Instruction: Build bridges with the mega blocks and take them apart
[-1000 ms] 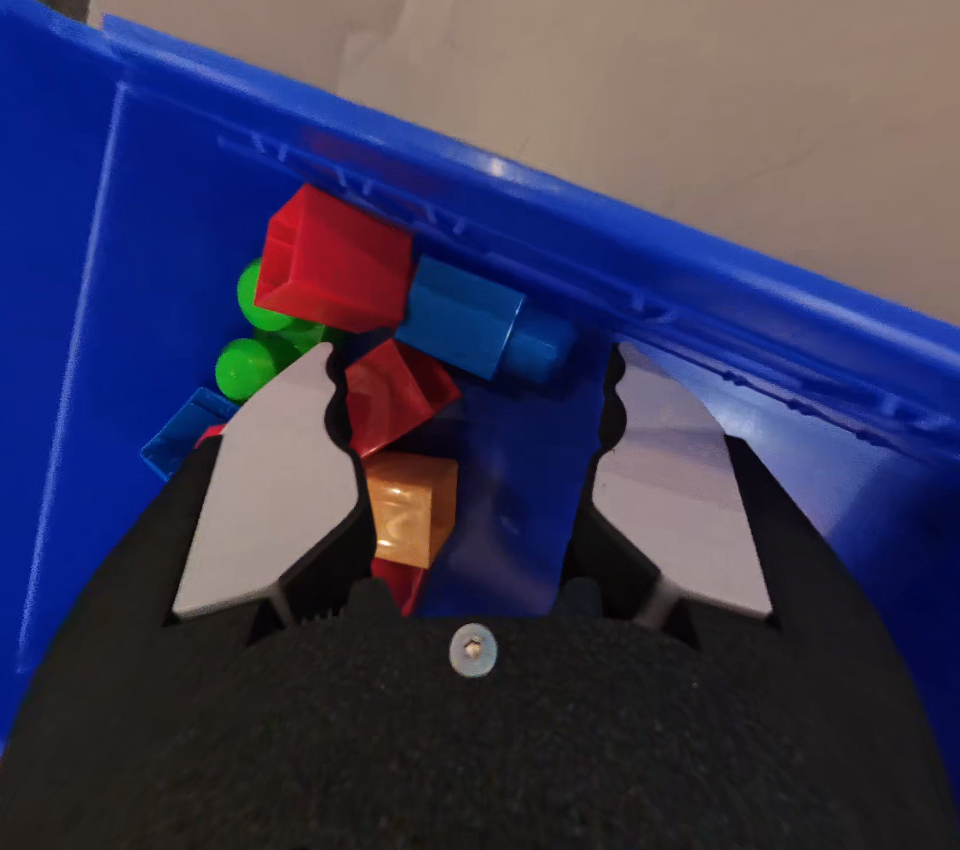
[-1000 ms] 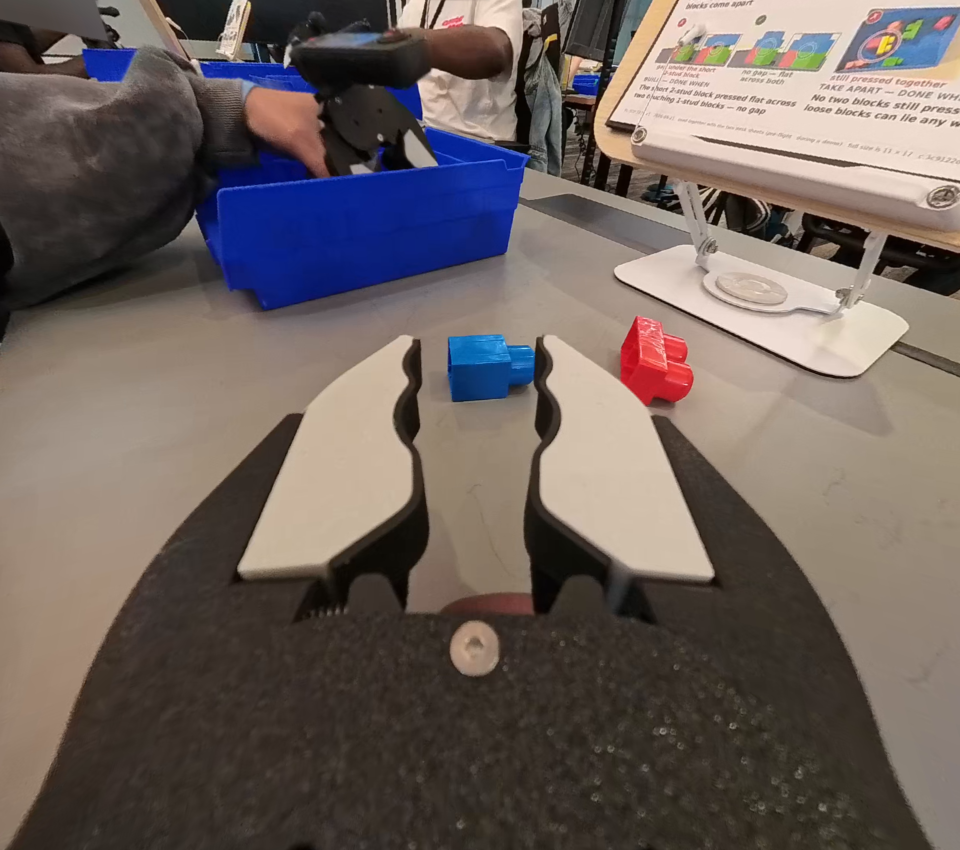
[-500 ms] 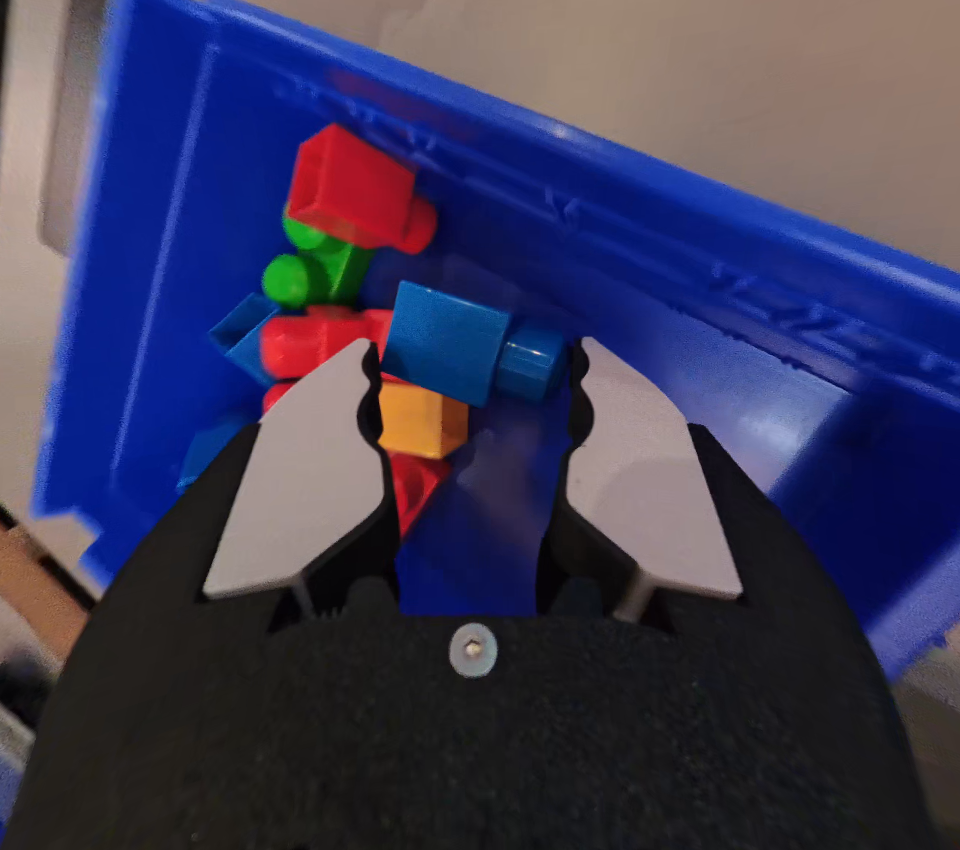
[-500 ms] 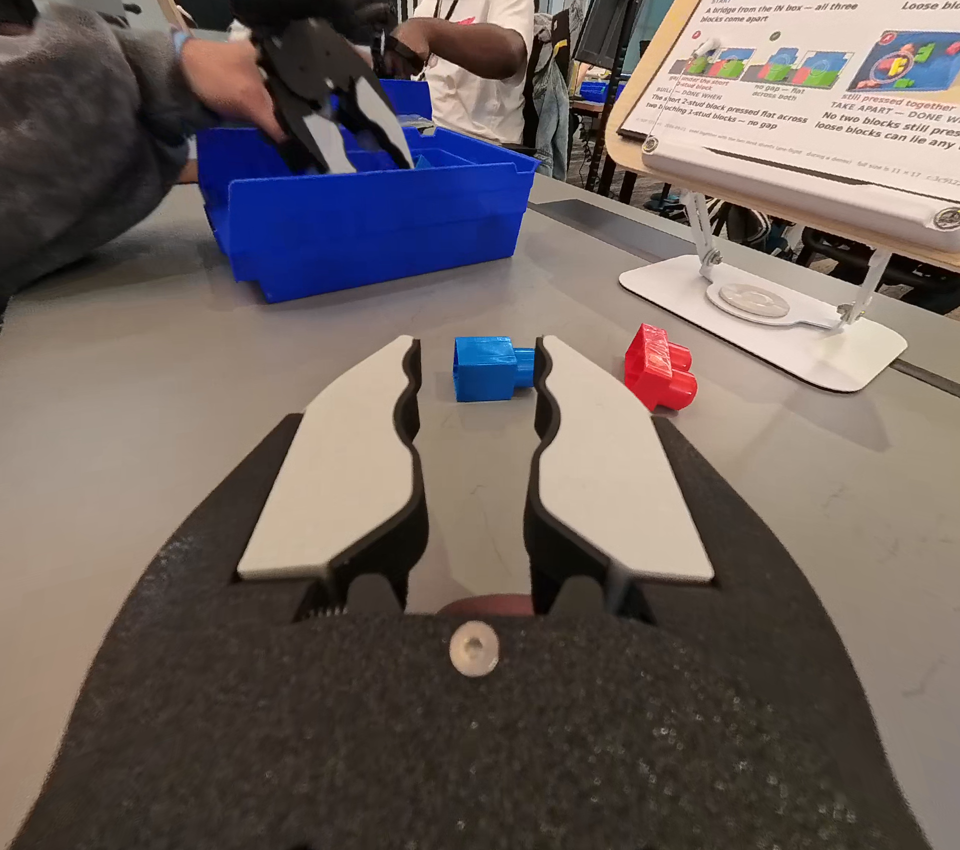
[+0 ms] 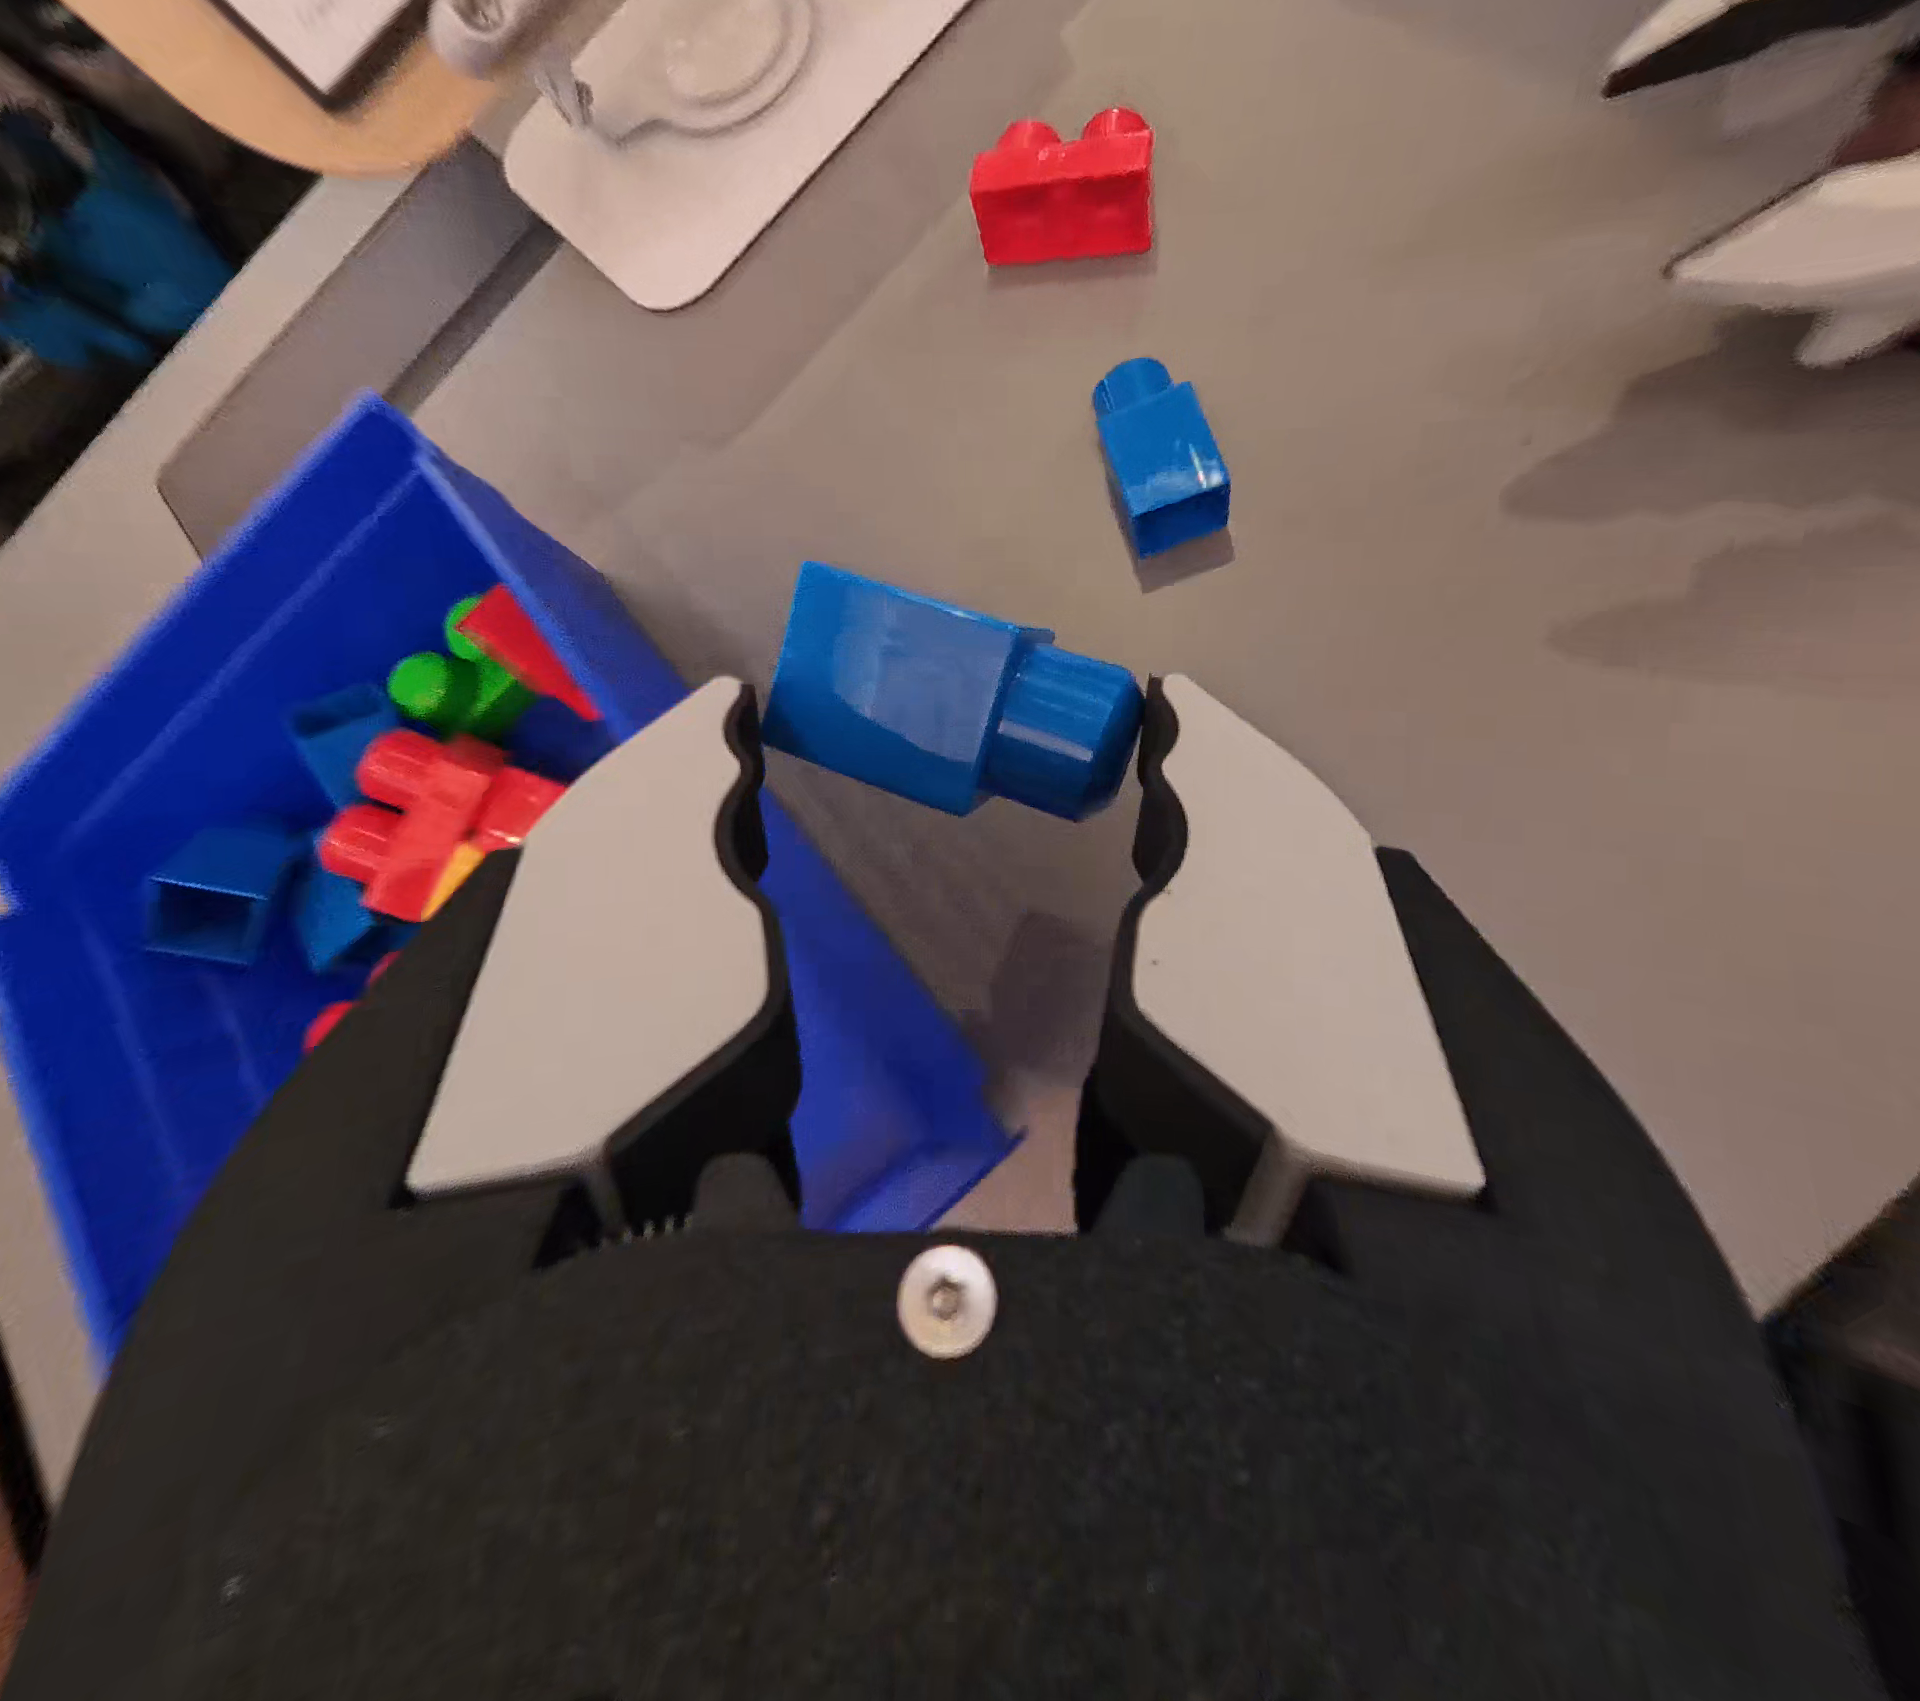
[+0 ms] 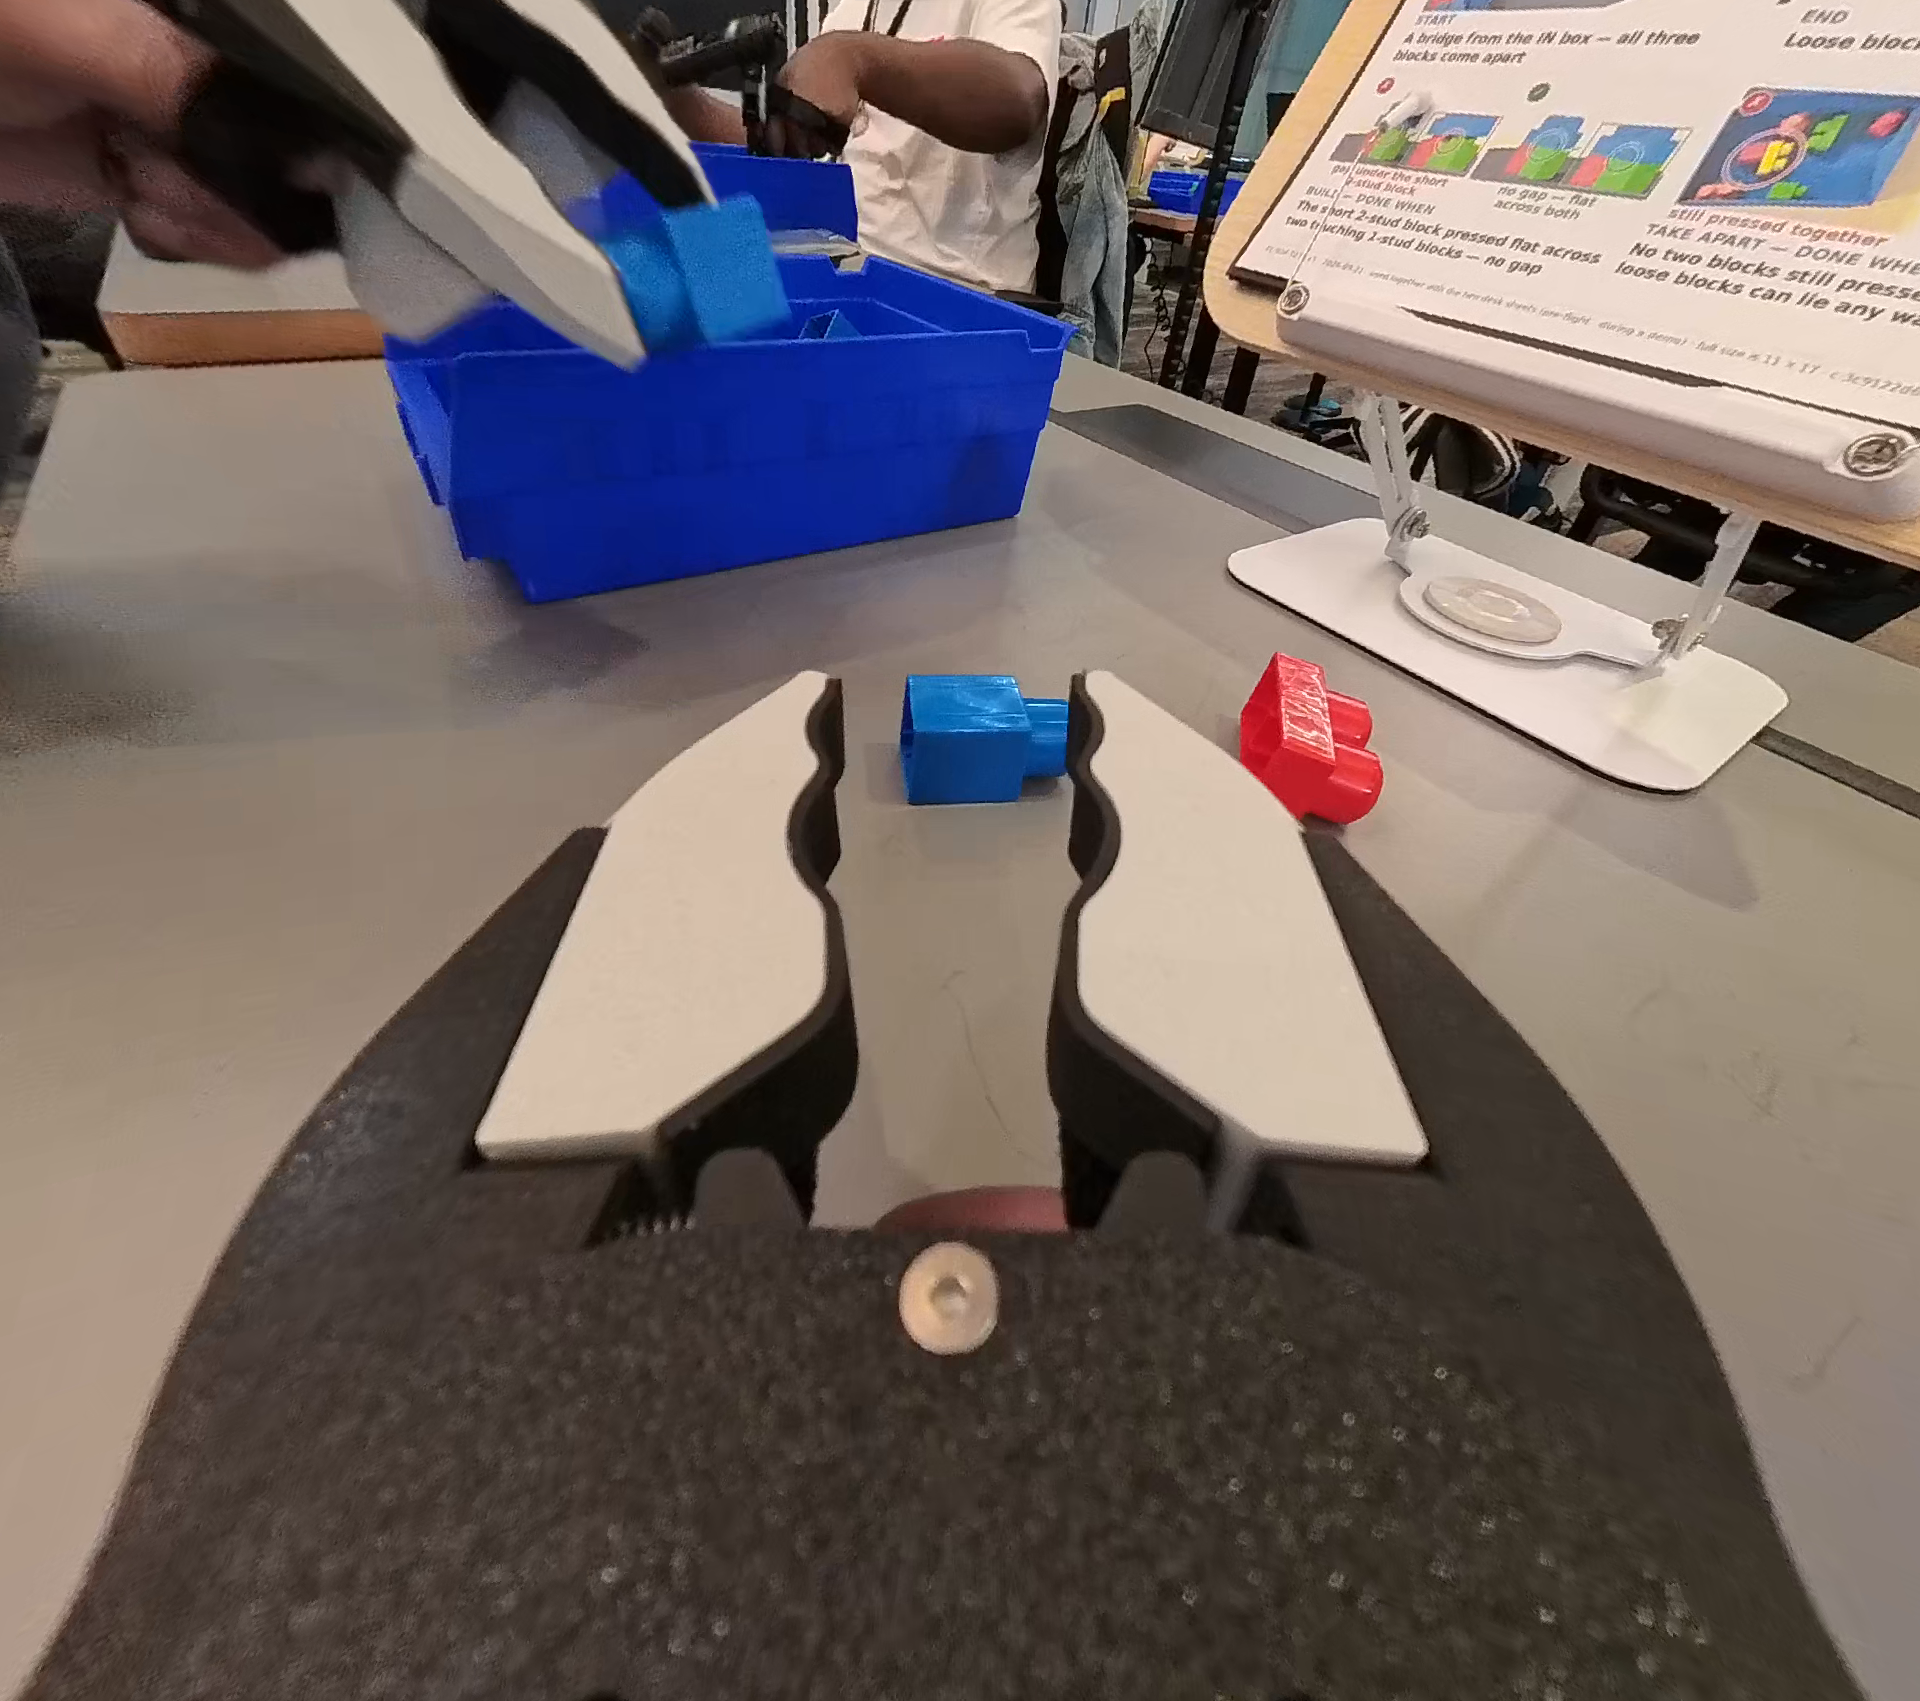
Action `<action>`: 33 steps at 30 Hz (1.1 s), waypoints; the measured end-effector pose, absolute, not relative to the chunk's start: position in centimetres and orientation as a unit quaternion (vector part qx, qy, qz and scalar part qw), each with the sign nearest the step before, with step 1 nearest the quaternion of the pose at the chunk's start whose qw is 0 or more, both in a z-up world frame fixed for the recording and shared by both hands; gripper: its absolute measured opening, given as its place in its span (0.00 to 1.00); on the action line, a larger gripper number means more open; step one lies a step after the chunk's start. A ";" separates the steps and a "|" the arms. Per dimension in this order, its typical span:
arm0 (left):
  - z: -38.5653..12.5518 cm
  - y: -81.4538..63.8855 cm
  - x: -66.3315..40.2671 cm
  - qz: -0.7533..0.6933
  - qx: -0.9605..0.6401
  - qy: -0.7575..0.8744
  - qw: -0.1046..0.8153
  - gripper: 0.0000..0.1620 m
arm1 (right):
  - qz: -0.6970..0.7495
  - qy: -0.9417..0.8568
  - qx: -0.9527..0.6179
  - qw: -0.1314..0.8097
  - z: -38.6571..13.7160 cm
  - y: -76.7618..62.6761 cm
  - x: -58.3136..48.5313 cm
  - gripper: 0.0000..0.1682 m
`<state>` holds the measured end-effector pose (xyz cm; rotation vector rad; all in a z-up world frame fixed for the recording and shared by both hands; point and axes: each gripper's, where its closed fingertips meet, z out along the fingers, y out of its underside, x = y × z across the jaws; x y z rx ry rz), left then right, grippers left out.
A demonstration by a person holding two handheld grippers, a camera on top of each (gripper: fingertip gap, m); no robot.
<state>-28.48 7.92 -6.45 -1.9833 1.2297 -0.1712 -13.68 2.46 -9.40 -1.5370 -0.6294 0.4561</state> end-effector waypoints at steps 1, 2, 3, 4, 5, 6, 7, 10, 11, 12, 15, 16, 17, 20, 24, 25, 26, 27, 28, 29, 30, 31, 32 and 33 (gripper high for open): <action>-7.5 8.1 -27.2 -0.067 -0.794 0.463 0.388 0.43 | 0.201 -0.277 -0.677 0.651 -9.4 2.5 -13.6 0.24; -8.6 8.4 -26.0 -0.079 -0.810 0.443 0.377 0.43 | 0.201 -0.276 -0.677 0.652 -9.4 2.5 -13.6 0.24; -9.8 8.7 -24.6 -0.098 -0.826 0.421 0.361 0.43 | 0.202 -0.276 -0.677 0.652 -9.4 2.5 -13.6 0.24; -10.9 9.4 -23.6 -0.110 -0.842 0.402 0.344 0.43 | 0.202 -0.276 -0.678 0.651 -9.4 2.5 -13.6 0.24; -11.9 10.6 -23.0 -0.103 -0.856 0.380 0.335 0.43 | 0.203 -0.276 -0.678 0.651 -9.4 2.4 -13.6 0.24; -12.9 12.1 -22.9 -0.090 -0.870 0.355 0.329 0.43 | 0.203 -0.277 -0.678 0.650 -9.4 2.4 -13.6 0.24; -13.8 13.5 -22.9 -0.078 -0.884 0.332 0.320 0.43 | 0.202 -0.278 -0.677 0.650 -9.4 2.4 -13.6 0.24; -16.4 16.2 -23.0 -0.067 -0.920 0.277 0.270 0.43 | 0.199 -0.286 -0.676 0.649 -9.5 2.1 -13.8 0.24; -17.0 16.8 -23.1 -0.061 -0.928 0.262 0.256 0.43 | 0.198 -0.289 -0.676 0.649 -9.5 2.0 -13.9 0.24; -17.6 17.4 -23.3 -0.049 -0.934 0.253 0.246 0.43 | 0.196 -0.292 -0.675 0.649 -9.5 2.0 -13.9 0.24; -18.0 18.1 -23.0 -0.030 -0.939 0.243 0.242 0.43 | 0.192 -0.304 -0.672 0.648 -9.6 1.6 -14.3 0.24; -18.0 18.0 -22.7 -0.029 -0.940 0.243 0.239 0.43 | 0.191 -0.308 -0.670 0.648 -9.6 1.4 -14.4 0.24; -17.9 18.0 -22.4 -0.032 -0.941 0.238 0.240 0.43 | 0.190 -0.311 -0.668 0.648 -9.6 1.3 -14.4 0.24; -17.8 17.7 -21.5 -0.056 -0.945 0.213 0.242 0.43 | 0.190 -0.314 -0.668 0.647 -9.6 1.2 -14.5 0.24; -17.8 16.4 -19.3 -0.155 -0.946 0.186 0.214 0.45 | 0.191 -0.313 -0.670 0.645 -9.7 1.3 -14.5 0.24; -17.6 16.1 -18.9 -0.181 -0.944 0.178 0.208 0.45 | 0.192 -0.313 -0.670 0.646 -9.6 1.3 -14.5 0.24; -17.4 15.7 -18.5 -0.208 -0.941 0.176 0.202 0.45 | 0.192 -0.312 -0.669 0.646 -9.6 1.3 -14.4 0.24; -17.0 15.3 -18.1 -0.233 -0.936 0.174 0.197 0.45 | 0.193 -0.311 -0.670 0.646 -9.6 1.4 -14.4 0.24; -16.6 15.0 -17.9 -0.255 -0.931 0.174 0.196 0.44 | 0.194 -0.310 -0.670 0.646 -9.6 1.4 -14.4 0.24; -16.2 14.6 -17.8 -0.270 -0.926 0.177 0.198 0.42 | 0.195 -0.308 -0.671 0.646 -9.6 1.4 -14.3 0.24; -15.8 14.3 -18.1 -0.272 -0.923 0.183 0.202 0.40 | 0.197 -0.307 -0.671 0.646 -9.6 1.4 -14.3 0.24; -15.4 14.0 -18.6 -0.266 -0.921 0.191 0.211 0.40 | 0.198 -0.306 -0.671 0.645 -9.6 1.5 -14.3 0.24; -14.9 13.6 -19.0 -0.261 -0.918 0.201 0.222 0.40 | 0.198 -0.305 -0.672 0.645 -9.6 1.5 -14.3 0.24; -14.4 13.0 -19.5 -0.257 -0.914 0.213 0.230 0.40 | 0.199 -0.304 -0.672 0.645 -9.6 1.5 -14.3 0.24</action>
